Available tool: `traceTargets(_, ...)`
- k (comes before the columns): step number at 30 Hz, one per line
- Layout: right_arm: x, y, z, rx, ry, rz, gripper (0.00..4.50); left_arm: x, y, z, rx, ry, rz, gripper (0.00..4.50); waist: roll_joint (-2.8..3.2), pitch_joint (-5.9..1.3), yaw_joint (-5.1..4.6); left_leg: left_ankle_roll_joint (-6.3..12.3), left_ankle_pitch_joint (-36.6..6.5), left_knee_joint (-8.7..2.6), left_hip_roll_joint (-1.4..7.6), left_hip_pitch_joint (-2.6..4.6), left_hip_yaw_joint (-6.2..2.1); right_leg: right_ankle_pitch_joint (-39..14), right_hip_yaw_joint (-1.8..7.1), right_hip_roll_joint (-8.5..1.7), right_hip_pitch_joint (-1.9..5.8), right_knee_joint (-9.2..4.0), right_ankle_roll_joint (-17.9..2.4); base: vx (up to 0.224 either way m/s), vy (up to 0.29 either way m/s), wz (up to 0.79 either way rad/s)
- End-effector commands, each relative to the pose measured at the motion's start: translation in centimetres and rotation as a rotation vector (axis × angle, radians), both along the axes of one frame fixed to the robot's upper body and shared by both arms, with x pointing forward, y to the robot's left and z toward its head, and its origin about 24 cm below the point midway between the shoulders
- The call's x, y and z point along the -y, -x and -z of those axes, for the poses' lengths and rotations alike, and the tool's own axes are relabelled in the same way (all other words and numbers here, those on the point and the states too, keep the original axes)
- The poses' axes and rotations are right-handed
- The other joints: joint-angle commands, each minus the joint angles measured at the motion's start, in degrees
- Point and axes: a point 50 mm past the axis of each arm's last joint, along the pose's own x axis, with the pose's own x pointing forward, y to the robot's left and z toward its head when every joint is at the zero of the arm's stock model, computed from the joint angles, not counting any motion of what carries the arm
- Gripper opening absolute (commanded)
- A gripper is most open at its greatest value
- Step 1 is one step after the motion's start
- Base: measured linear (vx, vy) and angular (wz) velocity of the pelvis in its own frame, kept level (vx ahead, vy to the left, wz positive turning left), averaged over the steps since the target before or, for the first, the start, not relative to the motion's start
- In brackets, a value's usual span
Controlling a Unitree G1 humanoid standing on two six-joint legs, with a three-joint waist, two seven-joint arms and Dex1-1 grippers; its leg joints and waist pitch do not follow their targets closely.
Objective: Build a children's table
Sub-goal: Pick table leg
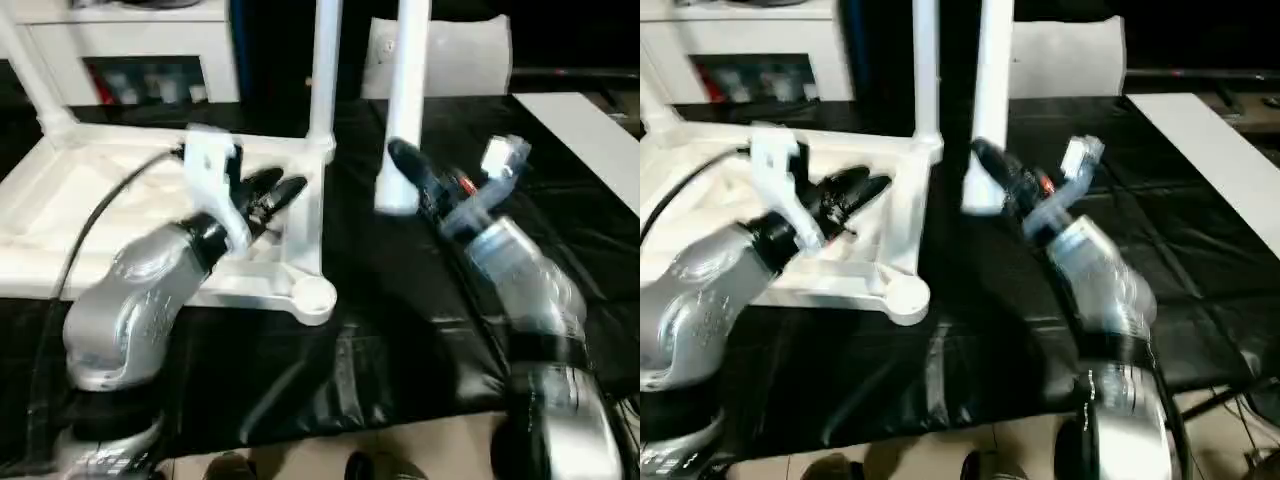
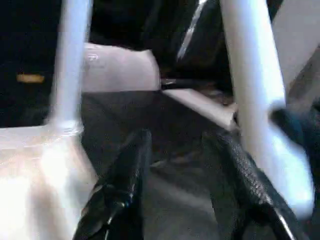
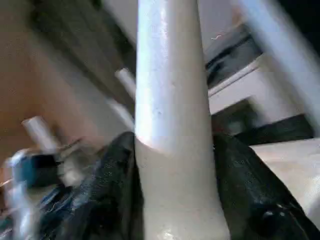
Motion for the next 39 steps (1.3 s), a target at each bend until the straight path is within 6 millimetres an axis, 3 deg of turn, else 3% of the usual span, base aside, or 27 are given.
traceTargets(1,-0.5,0.8,-1.3,0.056,-0.029,-0.069,1.91,0.1,0.0,-0.5,-0.008,0.051,0.023,2.14,0.43,-5.43,0.24,2.79,-8.5,-3.78,-0.72,0.37,0.87,-23.5,2.16,-3.08,4.27,-6.05,-5.2,0.0,0.0,0.0)
traceTargets(2,-0.5,0.8,-1.3,0.056,-0.029,-0.069,1.91,0.1,0.0,-0.5,-0.008,0.051,0.023,2.14,0.22,-5.4,-0.06,2.28,-9.2,-3.93,-0.91,-0.04,0.62,-27.1,1.76,-3.22,4.53,-6.45,-3.3,0.0,0.0,0.0)
traceTargets(5,-0.5,0.8,-1.3,0.056,-0.029,-0.069,1.91,0.1,0.0,-0.5,-0.008,0.051,0.023,2.14,0.47,-5.54,-0.05,2.21,-8.8,-3.97,-0.86,0.43,0.64,-28.0,1.72,-3.17,4.17,-6.94,-1.8,0.0,0.0,0.0)
traceTargets(9,-0.8,1.6,-1.3,0.058,-0.039,-0.114,1.91,0.4,-0.2,-1.0,-0.012,0.113,0.042,2.14,0.26,-5.61,0.12,2.32,-8.6,-4.06,-0.89,0.39,0.68,-24.9,1.85,-3.01,4.27,-6.69,-2.5,0.0,0.0,0.0)
traceTargets(10,-1.5,2.8,-1.1,0.058,-0.027,-0.196,1.91,1.4,-0.2,-1.9,-0.02,0.219,0.124,2.14,-0.02,-5.68,0.24,2.38,-8.5,-4.05,-0.77,0.5,0.7,-24.6,1.93,-3.12,4.17,-6.66,-2.7,0.0,0.0,0.0)
traceTargets(11,-2.0,3.8,-0.8,0.056,-0.008,-0.266,1.91,2.3,0.0,-2.5,-0.027,0.295,0.205,2.14,0.21,-5.68,0.71,2.79,-7.8,-3.83,-0.97,0.56,0.92,-23.9,2.08,-2.99,4.07,-6.76,-3.0,0.0,0.0,0.0)
traceTargets(13,-2.5,4.7,-0.5,0.049,0.019,-0.323,1.91,2.9,0.1,-2.9,-0.037,0.345,0.264,2.14,-0.07,-5.88,1.13,2.97,-6.6,-3.99,-0.71,0.0,0.56,-22.0,2.02,-3.19,4.58,-6.34,-3.5,0.0,0.0,0.0)
traceTargets(16,-2.6,5.1,-0.4,0.043,0.038,-0.342,1.9,3.0,0.1,-2.8,-0.048,0.342,0.274,2.14,-0.22,-5.88,1.13,2.78,-6.3,-3.99,-0.7,-0.26,0.52,-22.1,2.0,-3.36,4.56,-6.28,-2.9,0.0,0.0,0.0)
traceTargets(20,-2.6,5.4,-0.3,0.028,0.063,-0.348,1.89,2.5,0.2,-2.5,-0.049,0.331,0.262,2.14,-0.67,-5.65,1.02,2.35,-6.7,-3.9,-1.13,-0.46,0.65,-27.6,1.75,-3.33,4.54,-7.12,0.8,0.0,0.0,0.0)
traceTargets(23,-2.7,5.6,-0.2,0.02,0.076,-0.359,1.89,2.1,0.4,-2.7,-0.066,0.374,0.266,2.14,-0.59,-5.68,1.05,2.07,-6.9,-3.81,-1.15,-0.39,0.62,-29.3,1.56,-3.36,4.32,-7.33,1.9,0.0,0.0,0.0)
traceTargets(32,-2.4,5.6,-0.1,0.015,0.116,-0.352,1.89,0.6,1.0,-2.2,-0.102,0.475,0.3,2.14,-0.45,-5.92,1.02,1.69,-7.6,-4.16,-0.64,-0.04,0.28,-24.9,1.44,-3.19,4.29,-7.0,0.2,0.0,0.0,0.0)
traceTargets(39,-2.4,5.7,0.2,0.024,0.196,-0.357,1.89,-0.8,1.3,-1.5,-0.144,0.546,0.286,2.14,-0.64,-5.7,0.9,1.04,-9.6,-4.36,-0.6,0.27,0.22,-27.2,1.43,-3.58,4.6,-7.38,0.1,0.0,0.0,0.0)
